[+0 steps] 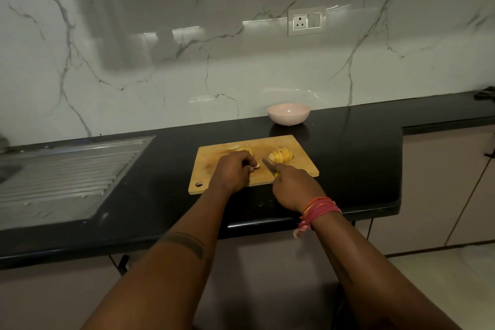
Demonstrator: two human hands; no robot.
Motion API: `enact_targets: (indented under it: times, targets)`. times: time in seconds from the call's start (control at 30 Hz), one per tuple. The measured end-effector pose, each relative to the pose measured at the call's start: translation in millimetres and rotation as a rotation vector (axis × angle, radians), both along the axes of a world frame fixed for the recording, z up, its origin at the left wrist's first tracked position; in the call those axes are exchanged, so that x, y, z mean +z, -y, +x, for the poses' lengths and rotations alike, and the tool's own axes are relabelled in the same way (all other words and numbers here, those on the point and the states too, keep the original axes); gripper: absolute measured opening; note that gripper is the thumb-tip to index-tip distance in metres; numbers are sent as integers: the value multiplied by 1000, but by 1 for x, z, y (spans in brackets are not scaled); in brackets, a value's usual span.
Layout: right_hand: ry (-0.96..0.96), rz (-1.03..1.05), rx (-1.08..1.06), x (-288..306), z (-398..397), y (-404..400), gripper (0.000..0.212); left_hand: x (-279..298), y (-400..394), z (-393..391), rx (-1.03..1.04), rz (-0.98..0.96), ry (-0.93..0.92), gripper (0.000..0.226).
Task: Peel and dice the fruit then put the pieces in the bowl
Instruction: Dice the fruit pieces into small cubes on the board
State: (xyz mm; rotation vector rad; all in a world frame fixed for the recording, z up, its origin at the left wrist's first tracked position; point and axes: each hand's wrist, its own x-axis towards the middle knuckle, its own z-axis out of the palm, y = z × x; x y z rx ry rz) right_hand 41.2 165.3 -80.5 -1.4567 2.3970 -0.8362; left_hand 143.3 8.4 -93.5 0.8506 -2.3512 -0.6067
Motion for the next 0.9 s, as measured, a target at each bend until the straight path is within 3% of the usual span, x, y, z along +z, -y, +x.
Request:
enact_targets:
  times: [0.17,0.37,0.5,0.9]
  targets:
    - [44,-18,-8,-1,-2,-3,58,7,5,-5,16,100,-26,12]
    - [28,-9,10,1,-1,-1,60,2,4,-13,128,19,14,16]
    - [-4,1,-29,0,3,0,56,-2,2,-6,50,-19,-6,27]
    - [53,-30,-70,2,14,2,57,-4,2,-11,124,-25,30,19]
